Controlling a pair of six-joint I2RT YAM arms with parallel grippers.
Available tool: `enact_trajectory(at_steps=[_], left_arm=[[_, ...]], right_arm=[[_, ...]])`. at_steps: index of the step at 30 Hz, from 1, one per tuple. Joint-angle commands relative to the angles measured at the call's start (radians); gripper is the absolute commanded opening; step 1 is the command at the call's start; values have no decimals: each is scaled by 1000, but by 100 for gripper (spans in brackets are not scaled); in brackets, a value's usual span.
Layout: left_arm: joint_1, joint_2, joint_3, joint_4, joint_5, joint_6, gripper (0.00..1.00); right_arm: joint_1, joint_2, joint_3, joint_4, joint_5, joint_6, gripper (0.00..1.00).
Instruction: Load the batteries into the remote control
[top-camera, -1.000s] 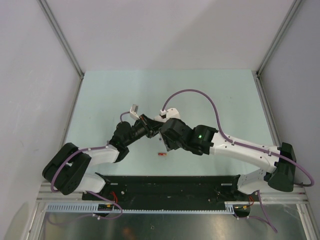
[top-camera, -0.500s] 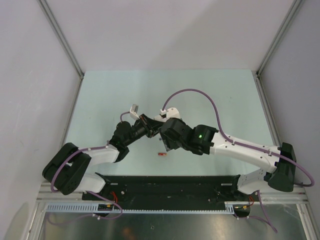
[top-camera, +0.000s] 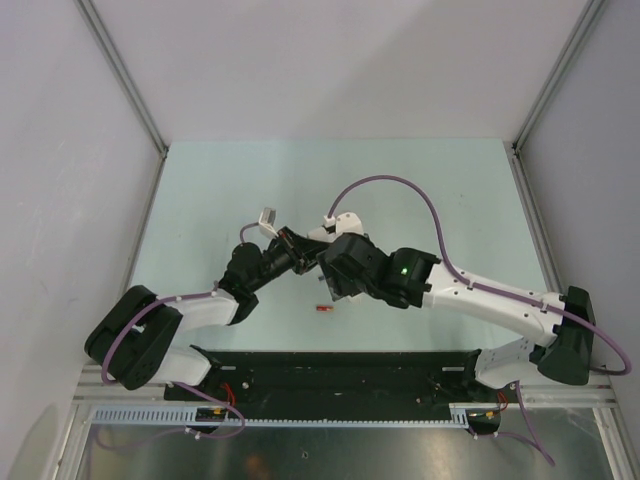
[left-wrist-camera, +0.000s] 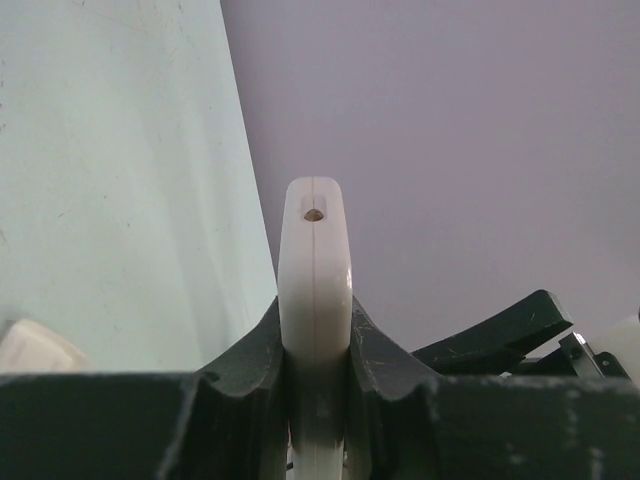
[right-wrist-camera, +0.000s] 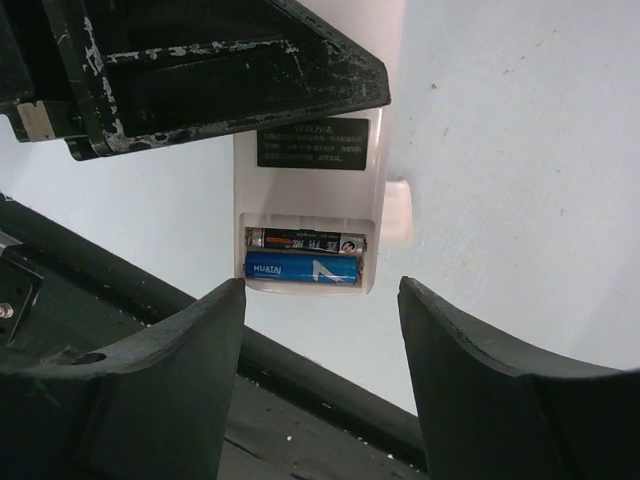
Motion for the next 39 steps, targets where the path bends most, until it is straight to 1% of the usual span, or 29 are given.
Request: enact_trajectory(at_steps=[1, 6, 8, 10, 12, 14, 15, 17, 20, 22, 24, 26, 27, 28, 29, 30, 32, 33, 39], left_arm=[[-14, -9, 25, 101, 22, -40, 0], [4, -1, 12, 103, 11, -35, 0], [4, -9, 5, 101, 5, -29, 0], [6, -14, 1, 103, 12, -23, 0], [6, -27, -6, 103, 14, -15, 0], [6, -43, -20, 104, 15, -6, 0], [4, -64, -26, 104, 17, 11, 0], [4, -92, -52, 104, 17, 29, 0], [6, -144, -96, 104, 12, 45, 0], [6, -178, -117, 104, 8, 49, 0], [6, -199, -141, 104, 8, 59, 0], [9, -230, -169, 104, 12, 57, 0], [10, -241, -176, 104, 23, 55, 0], [12, -265, -189, 103, 28, 54, 0], [15, -274, -216, 104, 29, 45, 0], [17, -290, -232, 103, 31, 37, 0], [20, -331, -276, 103, 26, 32, 0], [21, -346, -291, 103, 22, 31, 0], [38, -420, -371, 100, 12, 25, 0]], right_arm=[[-25, -60, 38, 33, 71, 12, 68], [-28, -151, 19, -5, 146, 39, 70], [-31, -183, -39, -4, 177, 55, 70], [-58, -227, -82, 15, 168, 84, 71], [-86, -252, -146, 35, 124, 98, 72], [-143, -273, -191, 79, 72, 107, 72], [-170, -280, -240, 96, 41, 112, 72], [-247, -296, -284, 156, -75, 122, 69], [-270, -335, -349, 264, -168, 118, 67], [-278, -341, -373, 317, -186, 119, 68], [-324, -312, -380, 340, -212, 118, 67], [-358, -262, -404, 367, -280, 107, 65], [-377, -240, -410, 396, -300, 69, 63], [-379, -208, -413, 403, -312, 34, 58], [-379, -177, -412, 406, -314, 6, 55], [-385, -107, -409, 407, -315, -46, 52], [-385, -42, -410, 418, -338, -91, 52], [-385, 20, -407, 427, -349, -114, 51], [-376, 130, -397, 528, -372, -151, 50]])
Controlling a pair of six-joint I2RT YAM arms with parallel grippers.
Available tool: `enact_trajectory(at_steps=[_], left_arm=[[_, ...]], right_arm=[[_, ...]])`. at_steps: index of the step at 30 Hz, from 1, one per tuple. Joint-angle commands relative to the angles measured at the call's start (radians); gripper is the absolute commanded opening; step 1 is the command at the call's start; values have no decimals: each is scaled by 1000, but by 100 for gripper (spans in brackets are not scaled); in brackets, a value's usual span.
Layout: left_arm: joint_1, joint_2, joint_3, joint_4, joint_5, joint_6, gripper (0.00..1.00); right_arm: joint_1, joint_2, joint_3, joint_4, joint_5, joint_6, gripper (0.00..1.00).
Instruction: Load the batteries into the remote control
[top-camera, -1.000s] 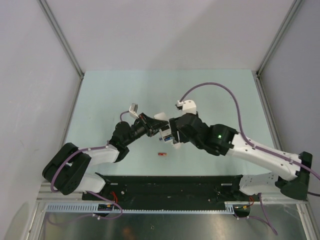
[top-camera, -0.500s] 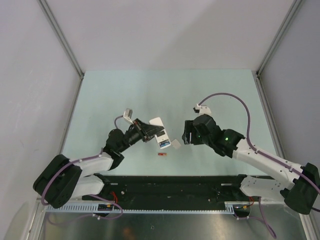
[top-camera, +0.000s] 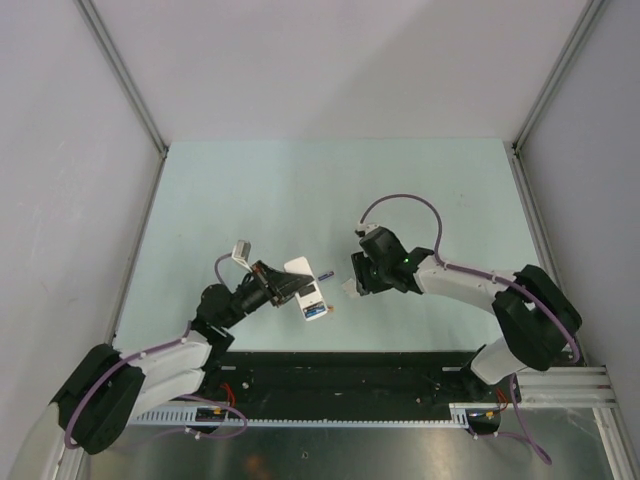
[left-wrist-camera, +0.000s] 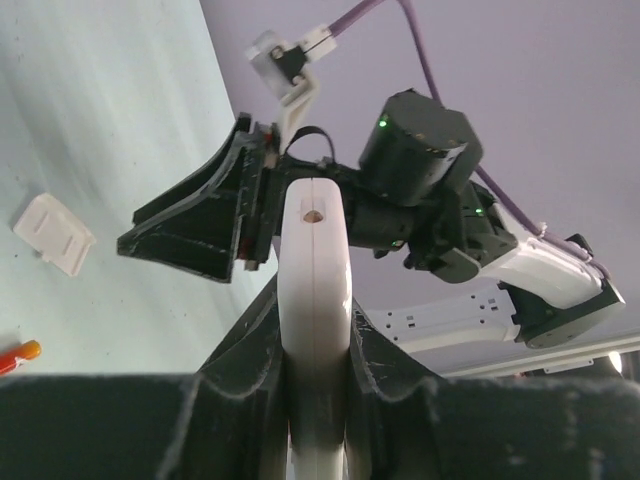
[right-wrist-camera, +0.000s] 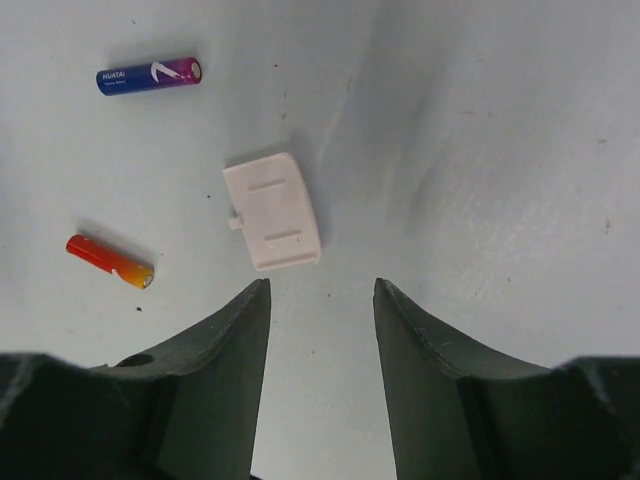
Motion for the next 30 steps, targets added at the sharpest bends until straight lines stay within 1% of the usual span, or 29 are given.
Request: enact_trajectory(at_steps=[1, 8, 14, 15, 17, 18, 20, 21, 22, 24, 28, 29, 30], left_arm=[[19, -43, -34, 49, 2, -5, 0], [29, -35, -31, 46, 20, -5, 0], [35, -35, -34, 46, 22, -5, 0], [35, -35, -34, 46, 22, -7, 0], [36, -33, -33, 47, 23, -7, 0], [36, -33, -33, 47, 23, -7, 0], [36, -38, -36, 46, 25, -7, 0], [39, -39, -37, 47, 25, -7, 0], [38, -41, -39, 47, 23, -7, 0], [38, -43, -39, 47, 23, -8, 0], [39, -44, -38, 46, 25, -8, 0], [39, -46, -38, 46, 26, -10, 0], [39, -47, -38, 46, 26, -10, 0]], right_arm=[[1, 59, 28, 113, -24, -70, 50], [2, 170, 71, 120, -7, -104, 47], [-11, 196, 74, 136, 22, -110, 41], [-16, 202, 75, 137, 15, -116, 37], [-19, 207, 83, 131, 12, -120, 33], [-21, 211, 86, 128, 10, -122, 29], [-21, 211, 88, 116, 12, -127, 24], [-21, 211, 88, 111, 13, -131, 17], [-21, 211, 88, 105, 16, -134, 12], [-24, 205, 89, 84, 33, -133, 0], [-24, 146, 98, 42, 99, -131, 0], [-19, 132, 107, 10, 131, -124, 0], [-16, 118, 121, -16, 225, -125, 0]])
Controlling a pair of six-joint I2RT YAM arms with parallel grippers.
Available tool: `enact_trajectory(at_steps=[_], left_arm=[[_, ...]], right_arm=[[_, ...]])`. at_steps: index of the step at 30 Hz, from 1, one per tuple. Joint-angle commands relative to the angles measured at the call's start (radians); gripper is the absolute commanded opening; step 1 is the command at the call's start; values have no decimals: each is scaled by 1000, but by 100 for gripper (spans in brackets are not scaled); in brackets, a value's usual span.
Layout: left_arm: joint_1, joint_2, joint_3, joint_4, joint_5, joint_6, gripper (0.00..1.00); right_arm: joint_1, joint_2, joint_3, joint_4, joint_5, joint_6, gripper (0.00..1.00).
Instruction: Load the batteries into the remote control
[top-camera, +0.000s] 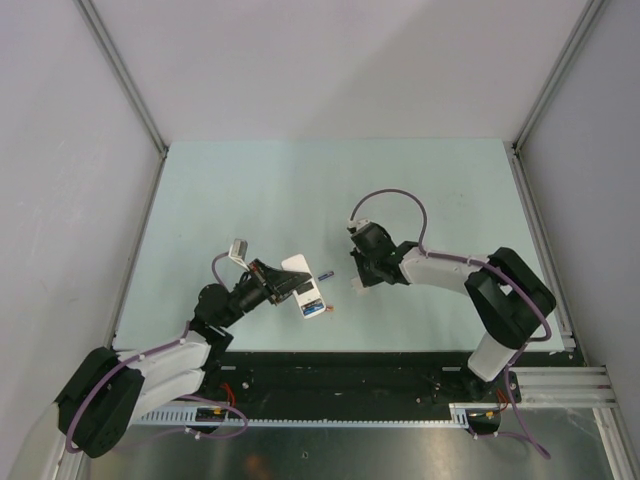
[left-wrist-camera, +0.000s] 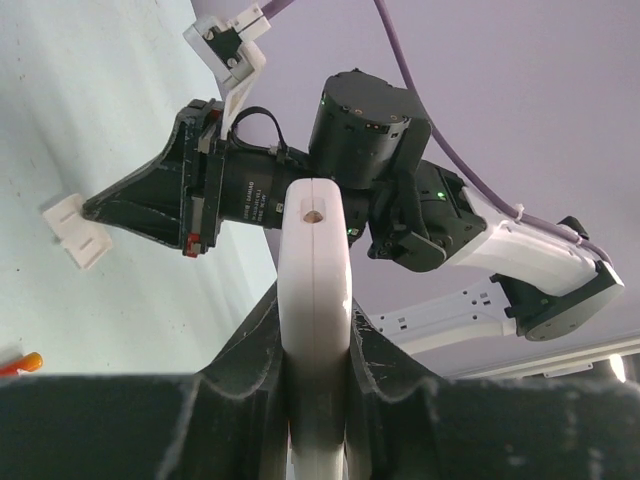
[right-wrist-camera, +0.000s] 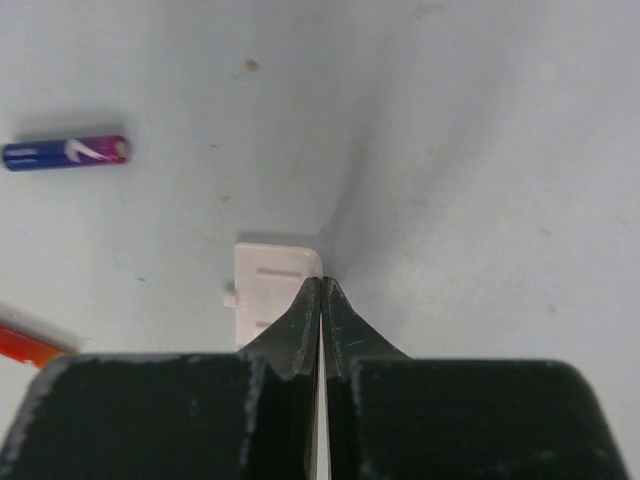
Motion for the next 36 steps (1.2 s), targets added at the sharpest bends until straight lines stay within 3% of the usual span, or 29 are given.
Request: enact_trajectory(at_steps=[1, 5, 11, 15, 23, 36], left_arm=[[8, -22, -34, 46, 16, -8, 0], [7, -24, -34, 44, 16, -9, 0], [8, -34, -38, 44, 18, -12, 0], [8, -54, -38, 44, 16, -15, 0], [10, -99, -83, 39, 6, -21, 0], [10, -131, -103, 32, 13, -26, 0]], right_arm=[[18, -79, 91, -138, 258, -4, 0], [130, -52, 208, -335, 773, -55, 0], [150, 90, 242, -471, 1099, 5, 0], [157, 178, 244, -479, 1149, 59, 0], [176, 339, 302, -477, 1262, -38, 0], [207, 525, 480, -642, 1239, -52, 0]])
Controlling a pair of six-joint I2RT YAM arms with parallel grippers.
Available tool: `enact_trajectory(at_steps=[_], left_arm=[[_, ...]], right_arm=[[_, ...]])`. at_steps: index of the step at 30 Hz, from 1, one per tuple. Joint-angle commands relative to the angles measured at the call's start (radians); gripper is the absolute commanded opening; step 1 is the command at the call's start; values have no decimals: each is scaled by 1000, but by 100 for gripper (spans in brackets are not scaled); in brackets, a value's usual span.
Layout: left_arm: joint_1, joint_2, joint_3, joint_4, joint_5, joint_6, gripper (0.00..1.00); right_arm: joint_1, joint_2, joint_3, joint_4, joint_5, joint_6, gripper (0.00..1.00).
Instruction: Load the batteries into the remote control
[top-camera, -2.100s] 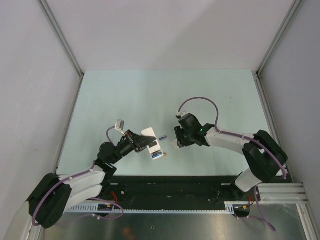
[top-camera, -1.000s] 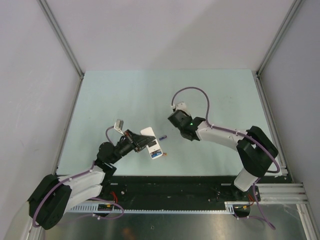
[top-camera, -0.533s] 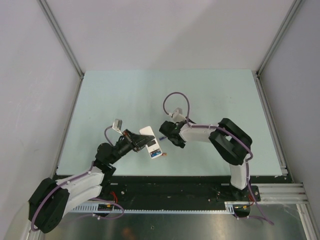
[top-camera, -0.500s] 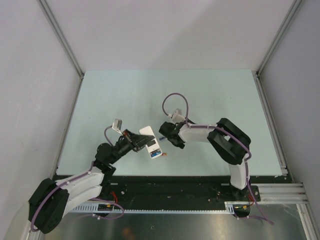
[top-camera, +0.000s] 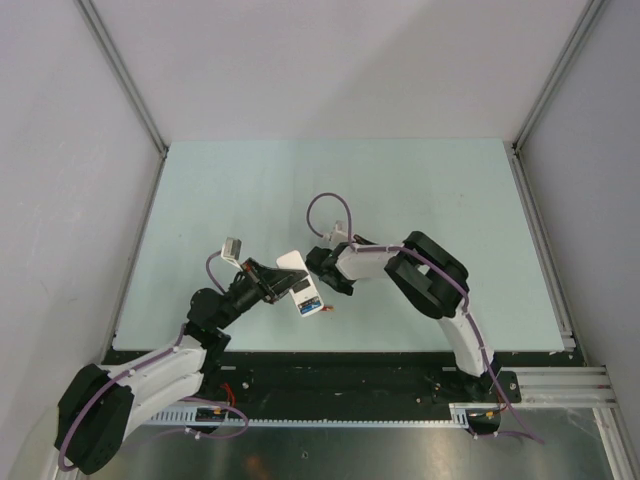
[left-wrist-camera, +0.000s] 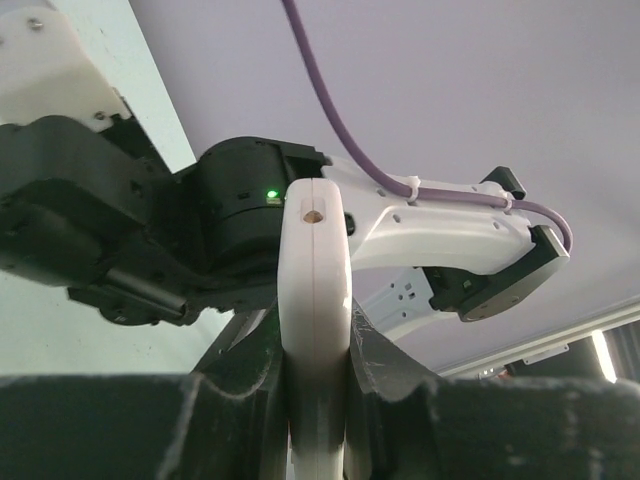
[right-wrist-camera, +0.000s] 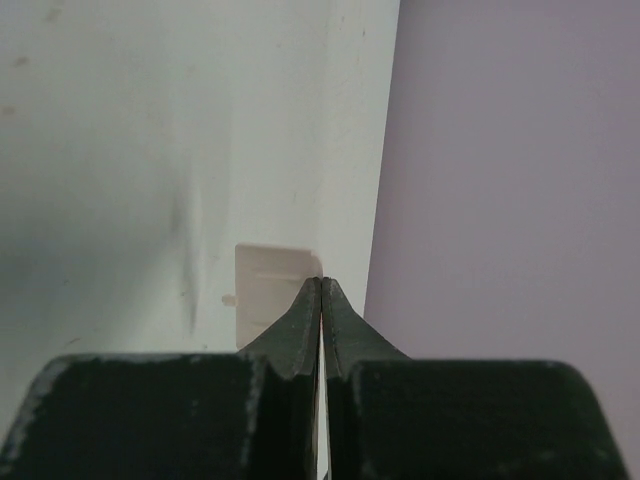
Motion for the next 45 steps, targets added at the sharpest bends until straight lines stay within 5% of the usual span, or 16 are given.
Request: enact_trajectory(at_steps=[1, 23, 29, 36, 45], left_arm=[[7, -19, -103, 33, 13, -17, 0], [5, -65, -103, 16, 28, -16, 0], [7, -80, -97, 10, 31, -10, 0], [7, -80, -113, 7, 25, -11, 0], [5, -47, -104, 0, 27, -3, 0]], right_arm=[[32, 71, 81, -106, 37, 37, 0], [52, 16, 236, -278, -156, 207, 30], [-53, -142, 94, -105, -394, 180, 31], [-223, -390, -204, 257, -903, 114, 43], [-275, -487, -316, 446, -1027, 83, 51]])
